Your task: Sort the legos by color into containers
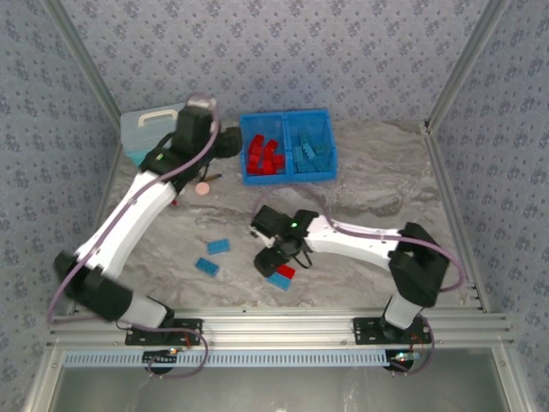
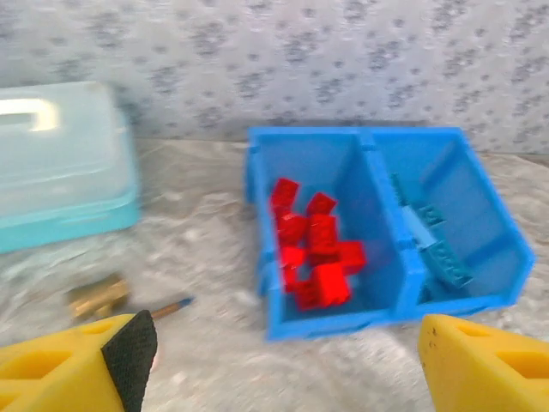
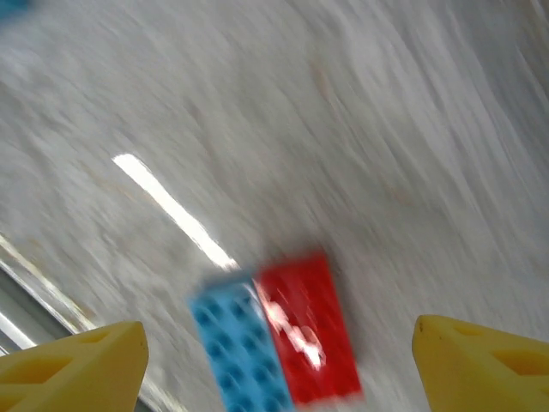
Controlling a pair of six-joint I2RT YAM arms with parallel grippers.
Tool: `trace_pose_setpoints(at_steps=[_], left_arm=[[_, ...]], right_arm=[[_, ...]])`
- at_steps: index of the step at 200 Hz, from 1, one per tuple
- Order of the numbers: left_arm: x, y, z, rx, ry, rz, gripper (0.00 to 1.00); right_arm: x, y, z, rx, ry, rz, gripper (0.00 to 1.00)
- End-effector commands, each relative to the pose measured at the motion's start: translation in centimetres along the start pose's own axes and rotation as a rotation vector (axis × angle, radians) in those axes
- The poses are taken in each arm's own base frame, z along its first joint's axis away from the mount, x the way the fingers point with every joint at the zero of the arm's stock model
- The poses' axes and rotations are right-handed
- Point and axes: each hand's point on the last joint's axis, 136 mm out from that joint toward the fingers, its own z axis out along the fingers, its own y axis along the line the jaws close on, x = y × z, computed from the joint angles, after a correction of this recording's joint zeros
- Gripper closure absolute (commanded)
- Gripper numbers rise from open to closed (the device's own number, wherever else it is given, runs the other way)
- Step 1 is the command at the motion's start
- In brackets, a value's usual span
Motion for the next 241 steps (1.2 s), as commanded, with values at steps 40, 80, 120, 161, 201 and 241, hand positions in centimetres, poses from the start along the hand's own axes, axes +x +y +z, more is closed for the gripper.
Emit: trace_pose_setpoints(at_steps=[40,80,120,161,201,241], left_arm=[[8.7,15.2,-8.1,-0.363,0.095,-0.148,0.17],[10.8,16.0,-9.6,-0.362,0.088,-0.183,0.14],[10.7,15.4,-8.8,-0.329,0.085,-0.211,0.14],[10.4,15.0,-7.8,-0.310,0.090,-0.216,0.14],[10.2,14.8,-7.3,-0.300,0.103,-0.213,0.14],[10.2,14.8,-7.3,-0.303,0.103,-0.210,0.14]], right_arm=[[-10.3,5.7,7.1,-0.061,-0.111,-0.496,0.12],[-12.0,5.0,10.9,-0.083,-0.041,-0.555,0.19],[-10.7,4.5,12.4,-0.158,0.026,-0.513,0.31],[-13.1,3.8,11.3,-0.125,-0.038,-0.508,0.27],[-14.9,3.2,13.1,-0.089,-0.050,-0.573,0.07],[-15.4,2.2,15.5,-0.085,-0.016,-0.561,0.05]])
